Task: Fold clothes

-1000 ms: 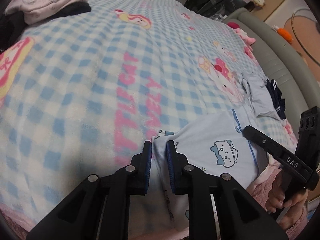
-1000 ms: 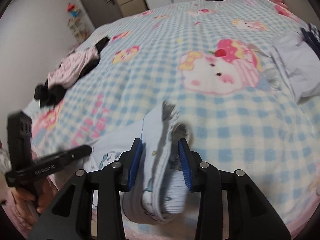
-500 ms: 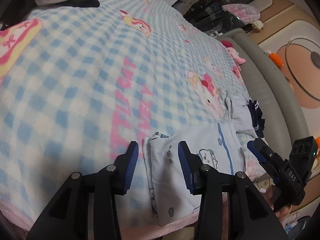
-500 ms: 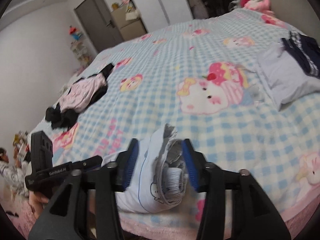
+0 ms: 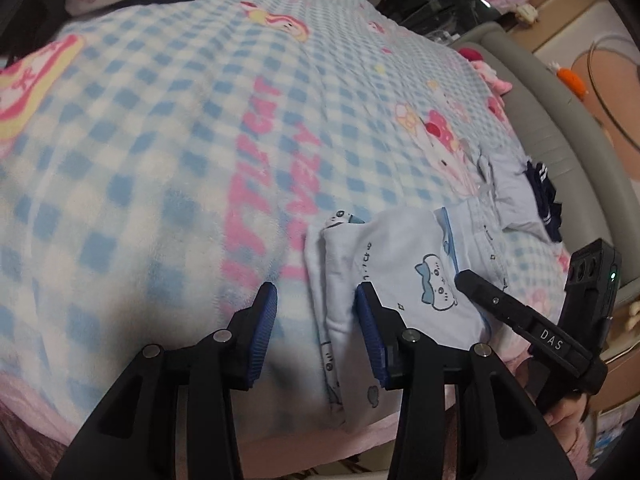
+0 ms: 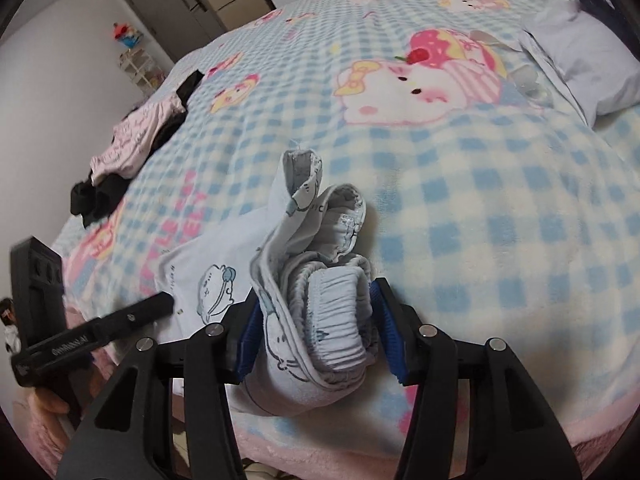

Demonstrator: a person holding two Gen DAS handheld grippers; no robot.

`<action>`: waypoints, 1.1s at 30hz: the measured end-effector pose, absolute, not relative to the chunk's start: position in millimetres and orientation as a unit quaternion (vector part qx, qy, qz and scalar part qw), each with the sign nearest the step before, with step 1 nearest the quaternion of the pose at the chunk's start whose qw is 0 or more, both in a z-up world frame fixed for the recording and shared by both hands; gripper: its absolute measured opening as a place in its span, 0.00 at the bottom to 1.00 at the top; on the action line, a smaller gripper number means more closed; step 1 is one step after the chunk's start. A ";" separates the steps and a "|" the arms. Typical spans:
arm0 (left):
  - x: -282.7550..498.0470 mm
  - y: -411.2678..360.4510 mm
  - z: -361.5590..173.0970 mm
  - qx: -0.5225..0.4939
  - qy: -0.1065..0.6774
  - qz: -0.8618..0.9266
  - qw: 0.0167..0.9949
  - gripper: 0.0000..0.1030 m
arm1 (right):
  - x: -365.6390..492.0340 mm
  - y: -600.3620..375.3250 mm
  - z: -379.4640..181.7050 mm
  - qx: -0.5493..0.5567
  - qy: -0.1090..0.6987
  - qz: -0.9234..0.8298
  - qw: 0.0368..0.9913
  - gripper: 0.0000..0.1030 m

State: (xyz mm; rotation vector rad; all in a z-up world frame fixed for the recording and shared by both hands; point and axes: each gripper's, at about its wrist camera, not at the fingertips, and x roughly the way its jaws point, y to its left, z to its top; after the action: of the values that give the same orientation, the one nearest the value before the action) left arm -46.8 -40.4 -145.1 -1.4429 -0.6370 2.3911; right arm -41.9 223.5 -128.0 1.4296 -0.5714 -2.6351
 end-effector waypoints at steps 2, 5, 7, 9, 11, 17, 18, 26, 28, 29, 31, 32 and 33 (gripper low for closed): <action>-48.5 -41.0 -144.2 -0.498 -0.208 0.832 0.130 0.42 | -42.2 224.9 -129.5 0.468 -0.190 -0.862 0.047 0.51; -47.6 -43.7 -143.3 -0.495 -0.207 0.834 0.127 0.41 | -38.9 235.9 -126.4 0.456 -0.225 -0.859 0.055 0.51; -43.4 -47.3 -141.2 -0.488 -0.211 0.837 0.129 0.42 | -34.2 242.7 -120.2 0.442 -0.249 -0.860 0.060 0.51; -41.7 -52.7 -140.9 -0.484 -0.236 0.830 0.142 0.41 | -31.3 242.4 -113.8 0.434 -0.242 -0.867 0.051 0.51; -41.9 -57.2 -143.4 -0.485 -0.273 0.814 0.168 0.41 | -29.6 239.6 -108.2 0.429 -0.225 -0.874 0.041 0.51; -48.2 -43.8 -153.4 -0.501 -0.306 0.778 0.225 0.44 | -31.1 248.2 -101.6 0.421 -0.249 -0.870 0.060 0.51; -49.0 -40.4 -154.5 -0.503 -0.303 0.777 0.225 0.45 | -34.8 249.4 -107.1 0.434 -0.255 -0.861 0.070 0.51; -59.0 -25.9 -167.1 -0.526 -0.285 0.771 0.219 0.53 | -44.2 251.1 -139.3 0.472 -0.291 -0.826 0.099 0.66; -60.0 -22.8 -169.8 -0.528 -0.281 0.770 0.220 0.53 | -46.9 245.8 -142.8 0.481 -0.280 -0.824 0.103 0.68; -60.5 -21.3 -169.3 -0.525 -0.281 0.771 0.223 0.52 | -45.1 245.5 -142.0 0.478 -0.281 -0.826 0.103 0.68; -59.0 -21.4 -165.7 -0.516 -0.281 0.777 0.226 0.48 | -41.7 247.2 -139.2 0.469 -0.290 -0.827 0.110 0.68; -57.1 -22.5 -164.1 -0.511 -0.283 0.779 0.227 0.41 | -41.6 248.2 -139.2 0.469 -0.293 -0.825 0.112 0.68; -55.4 -23.6 -162.5 -0.507 -0.286 0.781 0.229 0.36 | -41.6 249.3 -139.3 0.469 -0.297 -0.824 0.114 0.68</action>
State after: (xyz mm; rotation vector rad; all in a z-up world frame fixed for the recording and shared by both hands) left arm -55.4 -23.6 -162.5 -1.3947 -0.7865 2.1493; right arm -41.6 249.3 -139.3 1.3763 -0.8696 -2.4166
